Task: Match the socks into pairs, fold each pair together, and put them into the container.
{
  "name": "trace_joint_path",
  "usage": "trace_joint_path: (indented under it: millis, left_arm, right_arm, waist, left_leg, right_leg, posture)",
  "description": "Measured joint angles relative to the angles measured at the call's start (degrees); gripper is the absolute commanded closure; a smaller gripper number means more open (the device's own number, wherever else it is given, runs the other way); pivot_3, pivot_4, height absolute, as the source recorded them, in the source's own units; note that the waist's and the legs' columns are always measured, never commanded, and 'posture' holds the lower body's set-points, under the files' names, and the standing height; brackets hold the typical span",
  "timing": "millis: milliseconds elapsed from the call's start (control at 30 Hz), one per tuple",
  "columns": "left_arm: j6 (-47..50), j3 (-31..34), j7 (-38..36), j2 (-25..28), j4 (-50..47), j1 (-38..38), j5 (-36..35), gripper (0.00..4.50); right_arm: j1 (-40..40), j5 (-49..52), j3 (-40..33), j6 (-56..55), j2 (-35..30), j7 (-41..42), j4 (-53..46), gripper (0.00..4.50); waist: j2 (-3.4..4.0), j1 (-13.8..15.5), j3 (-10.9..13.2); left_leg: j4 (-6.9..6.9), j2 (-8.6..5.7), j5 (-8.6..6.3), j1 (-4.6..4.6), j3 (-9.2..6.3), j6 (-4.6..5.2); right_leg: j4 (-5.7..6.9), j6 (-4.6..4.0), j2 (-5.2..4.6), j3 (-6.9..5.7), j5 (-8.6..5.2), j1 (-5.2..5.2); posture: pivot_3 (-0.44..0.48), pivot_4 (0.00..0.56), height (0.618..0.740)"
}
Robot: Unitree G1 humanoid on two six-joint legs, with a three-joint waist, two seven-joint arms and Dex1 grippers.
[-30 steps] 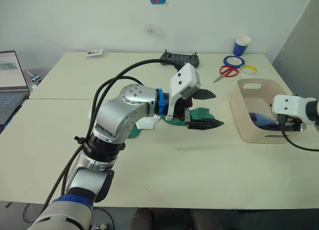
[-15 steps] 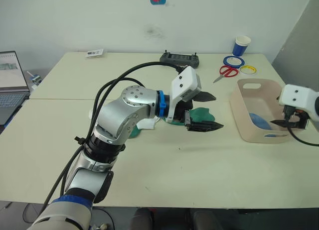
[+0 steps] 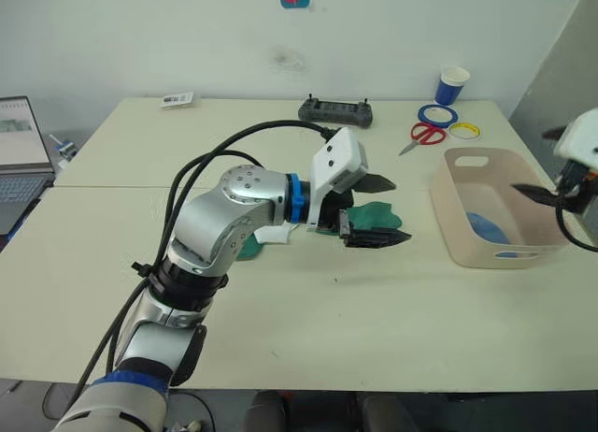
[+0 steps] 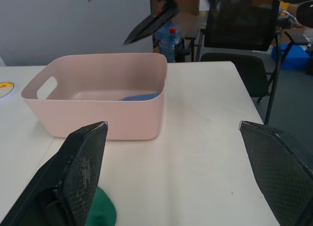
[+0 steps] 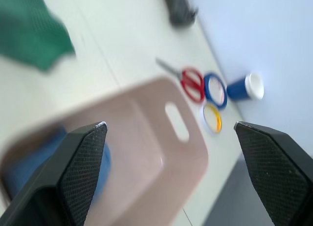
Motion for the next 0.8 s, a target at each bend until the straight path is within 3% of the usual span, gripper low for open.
trace_joint_path:
  millis: [200, 367, 467, 600, 800]
  left_arm:
    - [-0.7, 1.3, -0.4, 4.2, -1.4, 4.0, -0.2, 0.00]
    - [-4.9, 2.9, -1.8, 11.4, -0.7, 12.2, 2.0, 0.00]
    - [-9.5, 6.8, -1.4, 14.1, 1.8, 18.5, 3.6, 0.00]
    - [-16.9, 14.6, 1.8, 15.2, 5.1, 29.4, 5.9, 0.00]
    - [-24.0, 21.3, 6.3, 13.2, 3.3, 47.5, 7.2, 0.00]
  right_arm:
    - [6.5, 12.3, -3.0, 19.0, 11.8, -8.0, -21.4, 0.02]
    - [14.2, 14.5, 3.0, 23.6, 23.0, -19.0, -31.6, 0.02]
    - [19.9, 10.7, 10.1, 20.6, 27.8, -26.1, -33.6, 0.02]
    - [27.6, 2.3, 20.0, 7.1, 33.7, -33.6, -32.1, 0.02]
    - [38.7, -2.2, 23.3, -8.0, 36.6, -35.2, -25.7, 0.02]
  waist:
    - [-0.02, 0.0, 0.0]
    - [-0.05, 0.0, 0.0]
    - [-0.05, 0.1, 0.0]
    - [-0.10, 0.0, -0.1]
    - [-0.28, 0.2, -0.2]
  left_leg:
    - [0.02, -0.01, -0.01, 0.00, -0.03, 0.02]
    - [-0.04, 0.02, -0.10, -0.02, -0.05, 0.17]
    - [-0.05, 0.02, -0.12, -0.03, -0.04, 0.21]
    - [-0.08, 0.03, -0.13, -0.01, -0.02, 0.22]
    - [-0.06, 0.04, -0.14, -0.01, -0.03, 0.21]
  right_leg:
    - [0.02, 0.02, -0.01, 0.00, 0.02, 0.03]
    - [-0.01, 0.02, 0.00, -0.01, 0.02, -0.04]
    - [-0.02, 0.01, -0.02, 0.00, 0.01, -0.05]
    - [-0.05, 0.01, -0.04, 0.01, 0.01, -0.05]
    - [-0.07, 0.00, -0.14, 0.05, 0.00, -0.01]
  posture:
    - [0.000, 0.150, 0.740]
    - [0.000, 0.150, 0.740]
    - [0.000, 0.150, 0.740]
    - [0.000, 0.150, 0.740]
    - [0.000, 0.150, 0.740]
